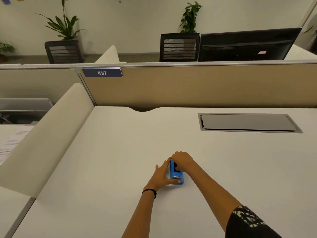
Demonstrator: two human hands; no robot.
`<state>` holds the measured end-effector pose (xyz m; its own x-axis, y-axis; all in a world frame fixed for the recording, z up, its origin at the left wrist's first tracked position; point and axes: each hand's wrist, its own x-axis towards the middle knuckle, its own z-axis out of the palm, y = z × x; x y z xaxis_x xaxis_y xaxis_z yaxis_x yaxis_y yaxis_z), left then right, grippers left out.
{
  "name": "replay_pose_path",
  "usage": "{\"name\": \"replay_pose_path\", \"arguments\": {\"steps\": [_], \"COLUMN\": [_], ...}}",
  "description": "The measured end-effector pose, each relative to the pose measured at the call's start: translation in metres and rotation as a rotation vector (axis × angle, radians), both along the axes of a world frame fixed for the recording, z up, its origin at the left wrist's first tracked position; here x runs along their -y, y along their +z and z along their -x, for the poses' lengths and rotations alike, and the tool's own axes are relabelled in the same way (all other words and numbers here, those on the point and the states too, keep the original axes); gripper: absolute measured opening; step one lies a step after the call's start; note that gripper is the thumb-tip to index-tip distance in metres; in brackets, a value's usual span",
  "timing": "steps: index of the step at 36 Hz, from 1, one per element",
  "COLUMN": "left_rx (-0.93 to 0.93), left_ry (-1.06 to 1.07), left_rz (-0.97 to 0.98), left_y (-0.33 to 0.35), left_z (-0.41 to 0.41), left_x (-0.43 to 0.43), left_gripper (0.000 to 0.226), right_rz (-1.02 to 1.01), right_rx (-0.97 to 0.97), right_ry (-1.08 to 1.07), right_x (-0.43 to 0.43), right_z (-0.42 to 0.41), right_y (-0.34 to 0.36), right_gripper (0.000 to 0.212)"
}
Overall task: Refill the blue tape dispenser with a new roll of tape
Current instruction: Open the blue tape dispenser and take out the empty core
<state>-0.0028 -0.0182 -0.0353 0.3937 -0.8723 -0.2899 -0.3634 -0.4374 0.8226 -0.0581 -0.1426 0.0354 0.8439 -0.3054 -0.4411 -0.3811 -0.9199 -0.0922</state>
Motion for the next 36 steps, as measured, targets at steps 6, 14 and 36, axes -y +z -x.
{"name": "replay_pose_path", "arguments": {"steps": [6,14,36], "left_rx": [0.037,0.048,-0.186], "left_ry": [-0.020,-0.051,0.524], "left_rz": [-0.017,-0.030,0.239], "left_y": [-0.004,-0.001,0.002], "left_z": [-0.001,0.000,0.074], "left_x": [0.000,-0.001,-0.068], "left_gripper": [0.100,0.099,0.039], "right_rz": [-0.143,-0.248,-0.956], "right_rx": [0.110,0.201,0.687], "right_ry": [-0.141,-0.257,-1.013], "right_x": [0.016,0.012,-0.057], "right_z": [0.008,0.020,0.142], "right_y": [0.003,-0.006,-0.049], "right_gripper": [0.020,0.028,0.024]}}
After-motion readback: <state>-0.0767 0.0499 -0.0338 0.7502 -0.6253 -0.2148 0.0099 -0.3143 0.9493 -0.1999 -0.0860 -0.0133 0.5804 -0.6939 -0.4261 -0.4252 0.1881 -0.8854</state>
